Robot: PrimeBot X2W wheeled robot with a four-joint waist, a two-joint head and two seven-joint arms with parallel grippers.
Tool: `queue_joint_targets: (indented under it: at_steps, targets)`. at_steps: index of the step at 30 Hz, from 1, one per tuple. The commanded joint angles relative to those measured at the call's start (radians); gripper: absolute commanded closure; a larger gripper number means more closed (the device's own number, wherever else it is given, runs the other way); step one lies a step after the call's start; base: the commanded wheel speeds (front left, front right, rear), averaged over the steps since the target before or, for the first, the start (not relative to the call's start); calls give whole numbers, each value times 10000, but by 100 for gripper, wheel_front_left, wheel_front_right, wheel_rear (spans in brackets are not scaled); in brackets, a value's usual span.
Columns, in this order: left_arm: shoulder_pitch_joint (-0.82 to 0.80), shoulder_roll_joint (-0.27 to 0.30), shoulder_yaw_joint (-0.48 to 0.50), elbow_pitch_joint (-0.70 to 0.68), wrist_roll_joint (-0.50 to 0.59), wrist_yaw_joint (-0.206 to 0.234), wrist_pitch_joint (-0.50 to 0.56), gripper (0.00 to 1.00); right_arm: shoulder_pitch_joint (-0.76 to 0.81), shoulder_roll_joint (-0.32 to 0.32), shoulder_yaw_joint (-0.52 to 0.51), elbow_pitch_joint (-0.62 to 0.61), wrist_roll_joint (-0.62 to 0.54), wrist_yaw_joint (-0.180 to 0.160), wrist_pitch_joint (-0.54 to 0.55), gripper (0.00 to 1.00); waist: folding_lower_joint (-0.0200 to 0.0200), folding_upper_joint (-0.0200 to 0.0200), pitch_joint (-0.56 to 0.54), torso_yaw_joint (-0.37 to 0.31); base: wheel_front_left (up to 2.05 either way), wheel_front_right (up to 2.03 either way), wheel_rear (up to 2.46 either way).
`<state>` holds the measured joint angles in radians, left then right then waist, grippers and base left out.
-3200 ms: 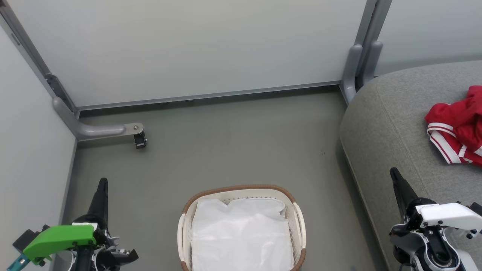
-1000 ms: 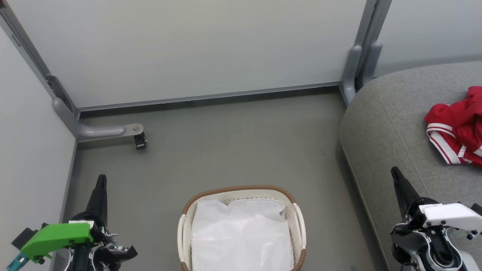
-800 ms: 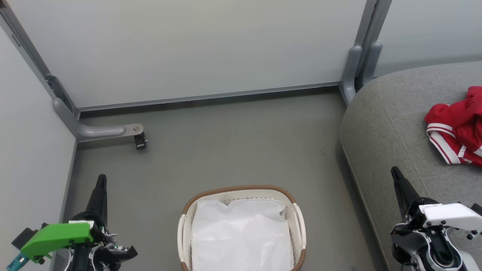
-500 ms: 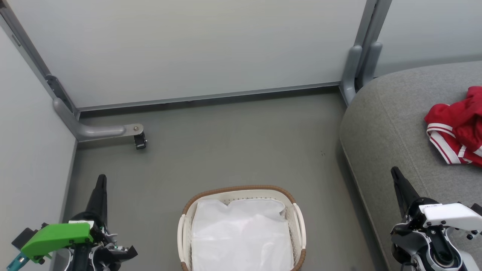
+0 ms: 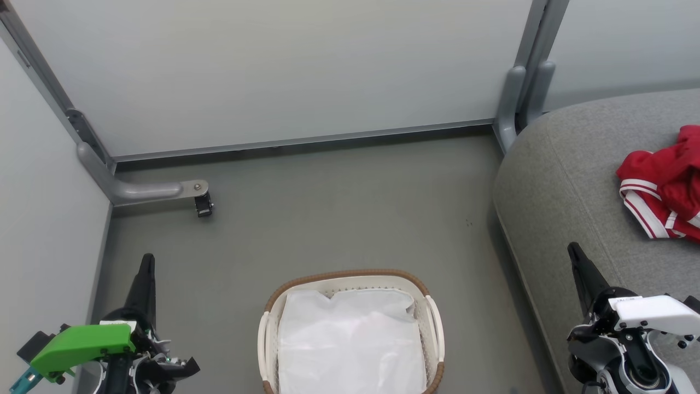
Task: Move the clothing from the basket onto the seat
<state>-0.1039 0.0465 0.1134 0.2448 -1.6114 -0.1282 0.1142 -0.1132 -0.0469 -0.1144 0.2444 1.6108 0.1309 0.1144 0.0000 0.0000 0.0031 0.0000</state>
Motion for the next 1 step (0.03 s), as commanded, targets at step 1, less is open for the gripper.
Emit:
queue_joint_targets:
  at_steps: [1]
  targets:
    - [-93, 70, 24, -15, -32, -50, 33, 100, 108, -63, -12, -26, 42, -3, 30, 100, 0, 0, 0, 0, 0, 0, 0]
